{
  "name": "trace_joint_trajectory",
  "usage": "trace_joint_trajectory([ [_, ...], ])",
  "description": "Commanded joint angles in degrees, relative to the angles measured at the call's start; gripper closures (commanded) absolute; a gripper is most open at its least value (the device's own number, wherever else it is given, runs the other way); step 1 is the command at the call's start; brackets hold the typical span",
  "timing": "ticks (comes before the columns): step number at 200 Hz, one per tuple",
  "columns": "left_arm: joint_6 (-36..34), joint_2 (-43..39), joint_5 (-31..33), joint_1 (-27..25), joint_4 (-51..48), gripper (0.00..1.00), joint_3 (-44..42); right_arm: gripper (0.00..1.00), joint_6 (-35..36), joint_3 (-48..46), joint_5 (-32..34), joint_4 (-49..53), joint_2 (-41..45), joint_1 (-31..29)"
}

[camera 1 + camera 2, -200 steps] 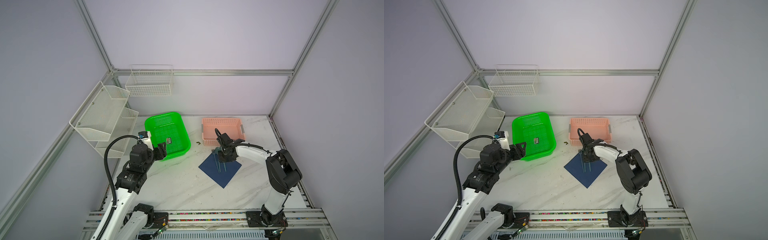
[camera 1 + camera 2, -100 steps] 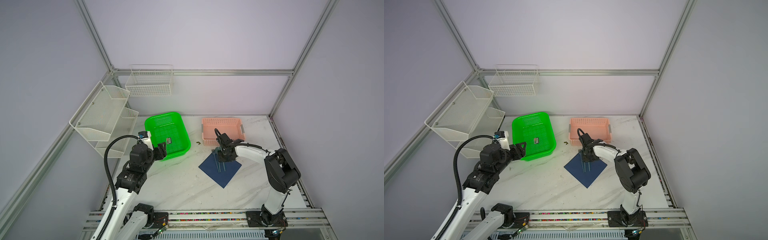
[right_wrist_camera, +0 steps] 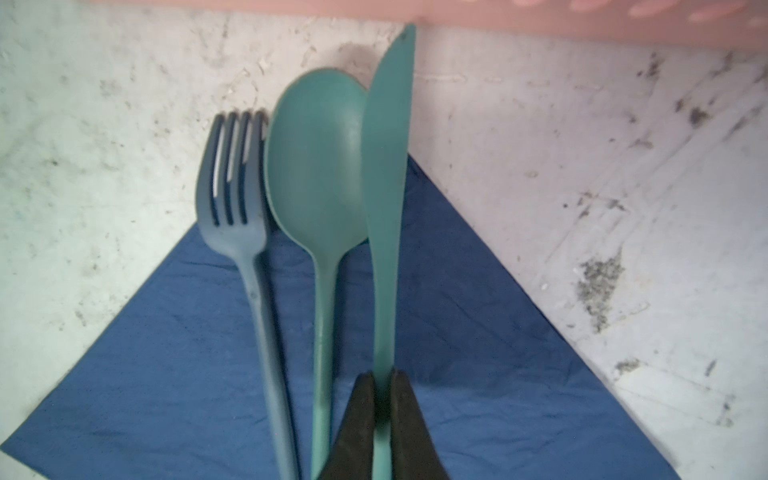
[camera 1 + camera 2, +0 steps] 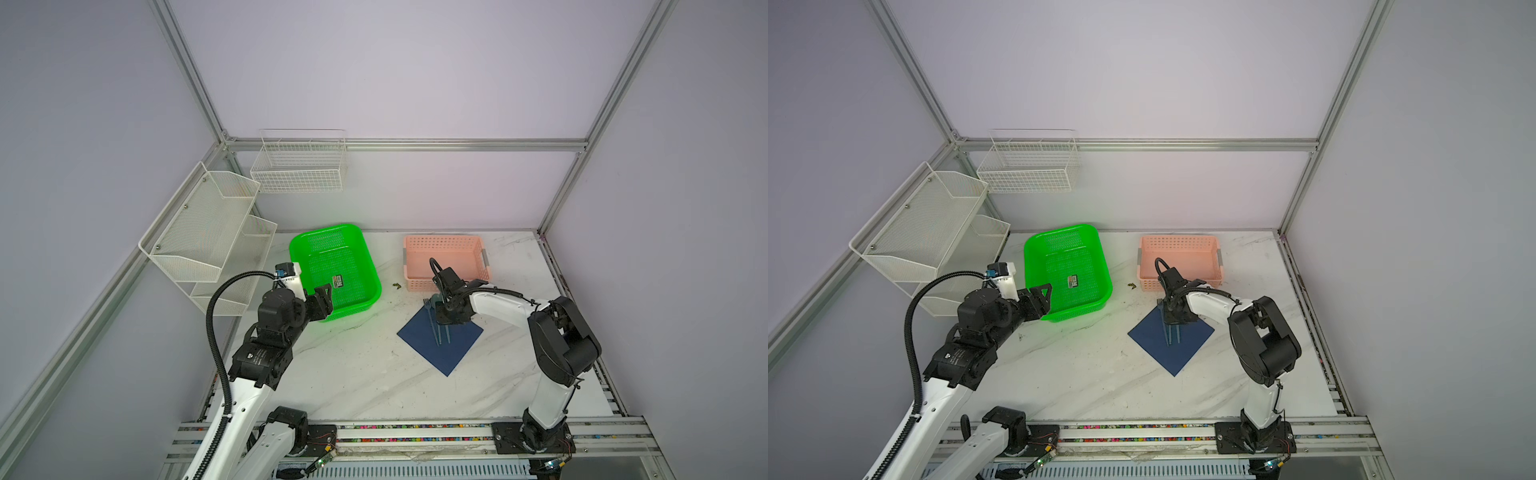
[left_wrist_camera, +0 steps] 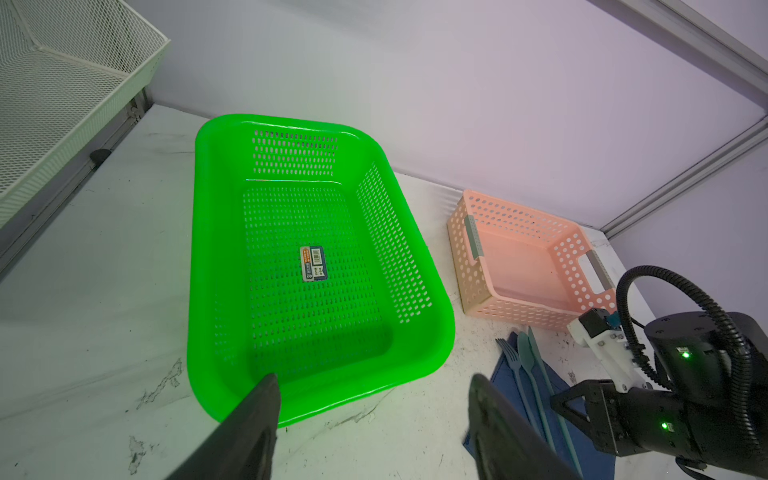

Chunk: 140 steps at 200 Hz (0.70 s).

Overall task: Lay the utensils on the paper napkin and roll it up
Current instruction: 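Press the knife onto the napkin and open the right gripper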

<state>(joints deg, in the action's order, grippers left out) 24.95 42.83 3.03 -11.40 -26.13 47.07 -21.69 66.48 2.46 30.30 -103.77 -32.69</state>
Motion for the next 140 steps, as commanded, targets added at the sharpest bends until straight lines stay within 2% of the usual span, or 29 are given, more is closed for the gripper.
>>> trace_joint_trajectory([
  [1,0.2,-0.8,-0.4,-0.2,1.3,0.30,-1.9,0.88,-0.9,-0.7,-0.2,-0.6,-0.7,-0.1],
  [57,0.3,-0.9,-0.4,-0.2,1.2,0.30,-1.8,0.86,-1.1,-0.3,-0.3,-0.4,-0.8,-0.3],
  [96,0.2,-1.1,-0.3,-0.2,1.1,0.30,-1.8,0.77,-1.2,0.0,0.1,0.0,-0.6,-0.6],
  [140,-1.0,-0.7,-2.5,-0.4,1.0,0.30,-1.0,0.71,-1.5,1.2,0.0,1.6,1.1,-0.9],
])
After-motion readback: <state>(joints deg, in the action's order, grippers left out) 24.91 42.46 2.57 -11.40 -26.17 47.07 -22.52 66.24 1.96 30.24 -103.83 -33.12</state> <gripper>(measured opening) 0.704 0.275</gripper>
